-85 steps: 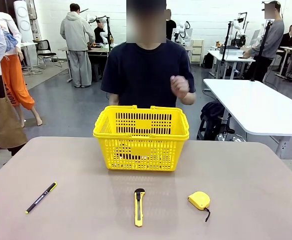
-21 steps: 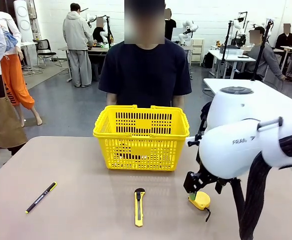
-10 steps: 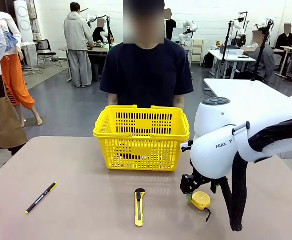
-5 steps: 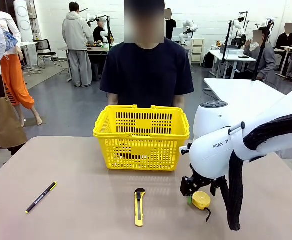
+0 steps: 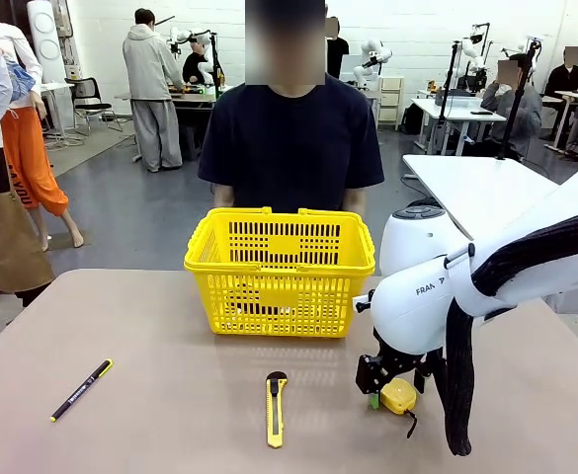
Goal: Place the items the person wants into the basket.
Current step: Pick up the item the person points to and place it in the Market Basket.
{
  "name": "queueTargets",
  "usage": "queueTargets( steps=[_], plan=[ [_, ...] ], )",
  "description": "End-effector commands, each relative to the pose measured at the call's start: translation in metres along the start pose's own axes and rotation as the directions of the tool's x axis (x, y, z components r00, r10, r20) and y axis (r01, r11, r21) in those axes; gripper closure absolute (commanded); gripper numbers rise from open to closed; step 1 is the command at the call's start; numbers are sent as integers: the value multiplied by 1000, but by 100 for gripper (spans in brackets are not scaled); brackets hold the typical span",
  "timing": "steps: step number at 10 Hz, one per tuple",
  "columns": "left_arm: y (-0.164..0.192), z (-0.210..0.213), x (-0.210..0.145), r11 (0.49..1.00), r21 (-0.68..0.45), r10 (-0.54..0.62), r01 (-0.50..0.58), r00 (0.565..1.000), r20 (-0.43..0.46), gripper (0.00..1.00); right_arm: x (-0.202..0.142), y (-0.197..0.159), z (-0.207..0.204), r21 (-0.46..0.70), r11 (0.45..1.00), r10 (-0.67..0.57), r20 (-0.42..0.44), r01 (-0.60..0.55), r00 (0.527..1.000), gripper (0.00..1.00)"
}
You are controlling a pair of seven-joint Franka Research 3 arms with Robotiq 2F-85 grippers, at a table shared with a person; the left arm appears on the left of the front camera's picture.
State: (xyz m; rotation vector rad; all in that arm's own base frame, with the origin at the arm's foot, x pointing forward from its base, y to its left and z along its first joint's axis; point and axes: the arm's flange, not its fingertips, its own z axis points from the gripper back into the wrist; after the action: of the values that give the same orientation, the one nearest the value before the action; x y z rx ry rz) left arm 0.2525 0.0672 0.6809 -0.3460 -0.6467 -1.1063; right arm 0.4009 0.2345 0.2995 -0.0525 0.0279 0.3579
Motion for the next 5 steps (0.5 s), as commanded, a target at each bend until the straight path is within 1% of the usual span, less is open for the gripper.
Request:
queueTargets(
  steps=[1,2,3,5],
  plan=[
    [-1,0,0,1000,-4,-5,5,1000,7,0,6,-2,2,-16,999,28,-9,-28,1000,55],
    [-1,0,0,1000,-4,-5,5,1000,7,0,6,-2,2,-15,1000,27,-7,-27,1000,63],
    [-1,0,0,1000,-4,-5,5,1000,7,0,6,-2,2,-15,1000,26,-9,-26,1000,100],
    [-1,0,0,1000,-4,-5,5,1000,7,0,5,-2,2,-17,1000,24,-7,-24,1000,100]
  ],
)
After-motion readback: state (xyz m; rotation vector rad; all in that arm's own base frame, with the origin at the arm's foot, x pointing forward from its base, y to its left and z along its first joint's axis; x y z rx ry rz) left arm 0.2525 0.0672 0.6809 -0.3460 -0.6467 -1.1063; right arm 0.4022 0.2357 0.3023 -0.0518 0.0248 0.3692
